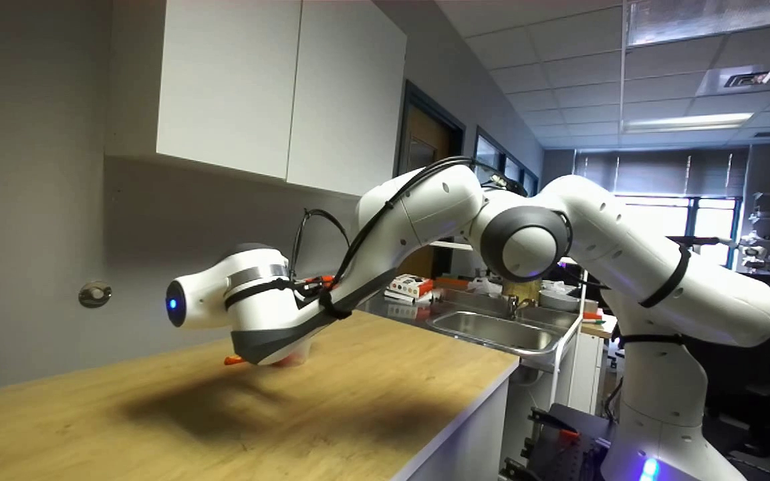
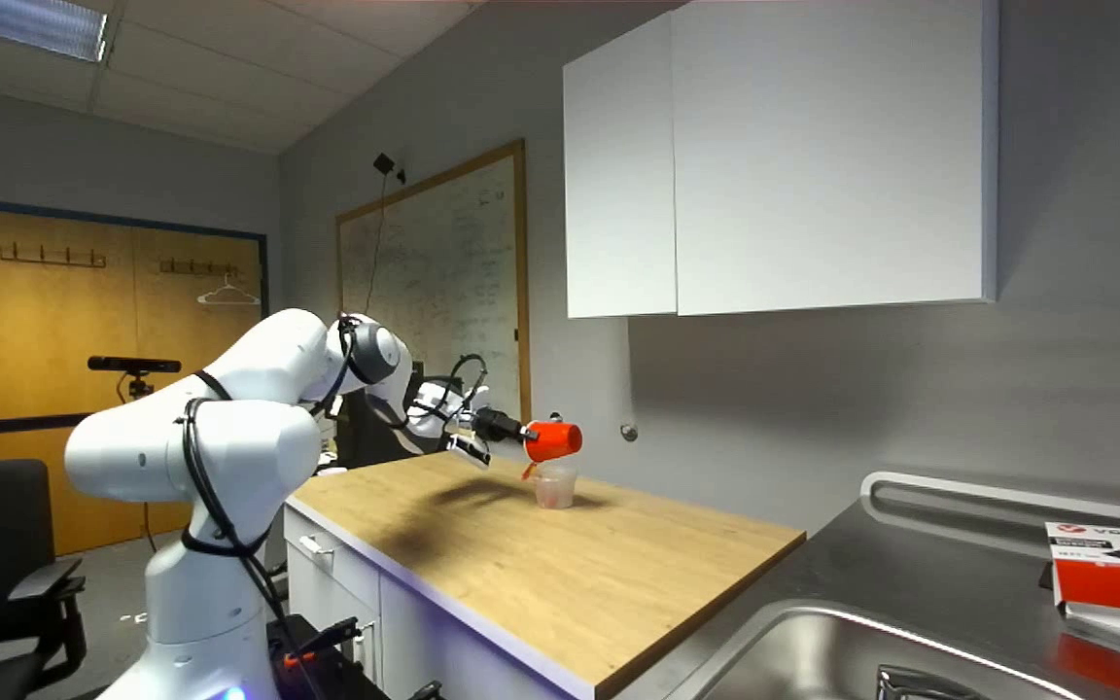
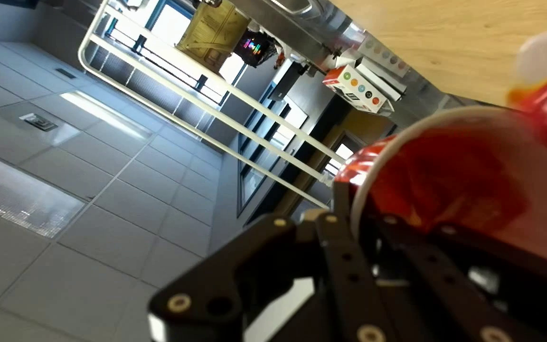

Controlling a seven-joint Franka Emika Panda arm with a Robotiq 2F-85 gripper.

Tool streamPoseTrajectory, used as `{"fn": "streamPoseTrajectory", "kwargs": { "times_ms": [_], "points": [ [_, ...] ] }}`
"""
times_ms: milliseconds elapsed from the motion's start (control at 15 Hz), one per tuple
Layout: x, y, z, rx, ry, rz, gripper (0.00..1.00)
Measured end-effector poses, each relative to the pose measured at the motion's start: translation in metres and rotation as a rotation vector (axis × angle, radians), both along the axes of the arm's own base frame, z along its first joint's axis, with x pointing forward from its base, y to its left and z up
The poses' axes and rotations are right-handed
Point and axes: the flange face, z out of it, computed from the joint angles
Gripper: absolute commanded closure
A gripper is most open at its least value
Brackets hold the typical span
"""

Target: Pour the contents in the orange cup into the clear bowl

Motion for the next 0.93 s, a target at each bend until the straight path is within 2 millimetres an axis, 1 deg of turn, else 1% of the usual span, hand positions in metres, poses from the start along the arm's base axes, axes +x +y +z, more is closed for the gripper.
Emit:
{"fn": "streamPoseTrajectory", "kwargs": {
  "times_ms": [200, 533, 667, 933],
  "points": [
    [-0.009, -0.011, 0.01, -0.033, -0.028, -0.009, 0.97],
    [-0.015, -0.044, 0.017, -0.086, -0.066, -0.04, 0.97],
    [-0.016, -0.055, 0.017, -0.118, -0.085, -0.041, 0.97],
    [-0.012, -0.067, 0.024, -0.173, -0.116, -0.017, 0.97]
  ]
}}
